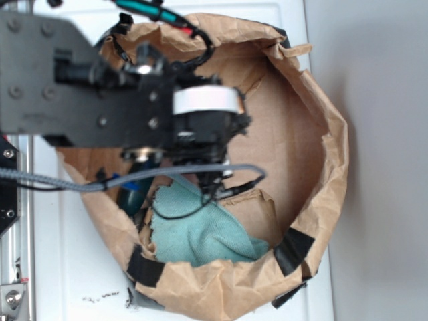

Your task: Grab the shell.

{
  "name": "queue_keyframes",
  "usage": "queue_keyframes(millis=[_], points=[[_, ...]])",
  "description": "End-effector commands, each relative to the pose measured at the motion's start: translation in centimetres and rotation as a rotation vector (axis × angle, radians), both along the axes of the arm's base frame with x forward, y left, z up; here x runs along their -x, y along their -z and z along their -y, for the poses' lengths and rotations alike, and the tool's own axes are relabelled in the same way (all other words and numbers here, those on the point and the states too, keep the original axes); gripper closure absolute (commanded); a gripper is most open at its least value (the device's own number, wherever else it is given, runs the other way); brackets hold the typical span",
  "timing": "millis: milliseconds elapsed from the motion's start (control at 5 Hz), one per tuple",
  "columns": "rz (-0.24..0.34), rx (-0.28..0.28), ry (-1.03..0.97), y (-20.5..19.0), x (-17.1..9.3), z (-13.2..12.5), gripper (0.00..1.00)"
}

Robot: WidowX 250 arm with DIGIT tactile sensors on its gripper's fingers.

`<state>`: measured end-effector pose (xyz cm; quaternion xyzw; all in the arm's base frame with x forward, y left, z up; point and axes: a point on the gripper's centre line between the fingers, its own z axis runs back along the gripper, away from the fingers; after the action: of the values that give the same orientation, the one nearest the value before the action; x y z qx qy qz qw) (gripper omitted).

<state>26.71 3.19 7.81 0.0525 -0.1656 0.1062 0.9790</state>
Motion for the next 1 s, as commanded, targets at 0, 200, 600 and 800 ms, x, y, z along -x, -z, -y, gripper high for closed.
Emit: queue_keyframes(millis=[0,200,600,800], points=[[0.049,-0.091,-0.002,0.8,-1.9,-2.1,0.0],[0.059,-0.154,0.022,3.0,-1.8,-2.2,0.0],[0.062,-0.207,0.047,5.1,-1.4,-1.3,0.0],[0.086,-0.192,0.01,4.6,-1.6,-1.3,1.0]])
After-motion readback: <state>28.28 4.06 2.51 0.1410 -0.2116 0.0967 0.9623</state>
